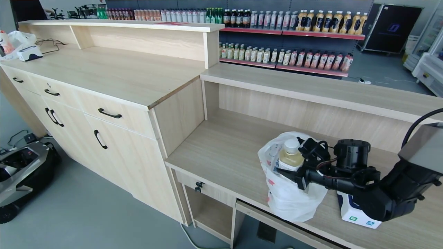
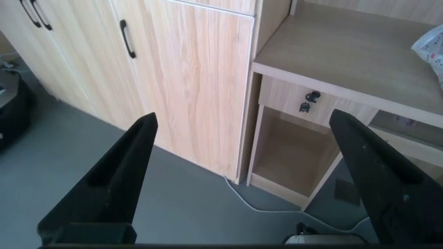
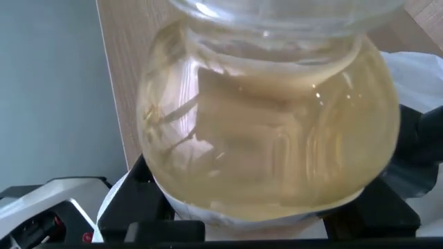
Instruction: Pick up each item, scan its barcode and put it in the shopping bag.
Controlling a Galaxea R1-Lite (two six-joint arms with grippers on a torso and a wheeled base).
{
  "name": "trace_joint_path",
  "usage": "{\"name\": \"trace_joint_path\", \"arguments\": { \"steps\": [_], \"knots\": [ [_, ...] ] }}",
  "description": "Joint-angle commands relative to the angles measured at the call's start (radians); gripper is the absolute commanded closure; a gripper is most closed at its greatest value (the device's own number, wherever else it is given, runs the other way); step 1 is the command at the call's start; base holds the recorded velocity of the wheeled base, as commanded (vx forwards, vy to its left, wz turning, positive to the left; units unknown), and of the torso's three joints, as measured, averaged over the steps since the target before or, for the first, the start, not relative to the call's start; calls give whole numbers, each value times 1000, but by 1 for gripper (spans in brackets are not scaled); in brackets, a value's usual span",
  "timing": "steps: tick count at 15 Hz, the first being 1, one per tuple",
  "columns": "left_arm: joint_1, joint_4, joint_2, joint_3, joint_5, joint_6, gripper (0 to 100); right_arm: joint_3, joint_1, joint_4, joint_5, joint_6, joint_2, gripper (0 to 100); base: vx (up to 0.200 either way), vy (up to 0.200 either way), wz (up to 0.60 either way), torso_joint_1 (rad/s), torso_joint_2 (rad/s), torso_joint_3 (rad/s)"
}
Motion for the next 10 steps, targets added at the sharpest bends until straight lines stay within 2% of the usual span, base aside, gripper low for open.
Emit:
{"name": "trace_joint_path", "arguments": {
  "steps": [1, 10],
  "knots": [
    [0, 0, 0, 0, 0, 0, 0, -24, 2, -19, 1, 0, 71, 100, 0, 0, 0, 0, 0, 0],
    [0, 0, 0, 0, 0, 0, 0, -49, -6, -72, 1, 1, 186, 100, 0, 0, 0, 0, 0, 0]
  ]
}}
